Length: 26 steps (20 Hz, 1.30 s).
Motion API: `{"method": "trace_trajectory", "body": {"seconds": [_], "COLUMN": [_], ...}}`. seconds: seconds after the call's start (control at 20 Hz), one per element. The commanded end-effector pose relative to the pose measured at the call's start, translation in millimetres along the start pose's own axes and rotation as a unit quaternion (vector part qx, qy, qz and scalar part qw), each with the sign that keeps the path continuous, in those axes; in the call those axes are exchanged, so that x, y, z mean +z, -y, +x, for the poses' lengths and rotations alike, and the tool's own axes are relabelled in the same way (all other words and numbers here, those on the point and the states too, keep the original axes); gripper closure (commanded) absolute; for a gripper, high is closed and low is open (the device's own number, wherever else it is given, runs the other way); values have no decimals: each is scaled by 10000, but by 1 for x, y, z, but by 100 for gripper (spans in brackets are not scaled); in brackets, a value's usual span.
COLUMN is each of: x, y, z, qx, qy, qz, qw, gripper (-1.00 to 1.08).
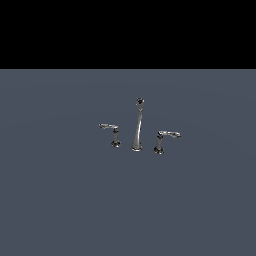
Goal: Turn on the faucet by rotating a designated handle.
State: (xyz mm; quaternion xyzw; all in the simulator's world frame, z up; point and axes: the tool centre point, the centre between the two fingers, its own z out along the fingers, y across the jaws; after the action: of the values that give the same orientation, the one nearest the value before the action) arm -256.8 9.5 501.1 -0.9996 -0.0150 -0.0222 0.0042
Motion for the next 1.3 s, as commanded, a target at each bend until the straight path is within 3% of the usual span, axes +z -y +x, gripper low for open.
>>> {"method": "trace_trajectory", "body": {"seconds": [0.0,0.75,1.25], "x": [0,-7,5], "y": [0,-2,4], "z": [0,5,38], "qx": [0,131,686], "qy": [0,-10,55], "qz": [0,75,287], "qw": [10000,9999,9972], "gripper": [108,108,108]}}
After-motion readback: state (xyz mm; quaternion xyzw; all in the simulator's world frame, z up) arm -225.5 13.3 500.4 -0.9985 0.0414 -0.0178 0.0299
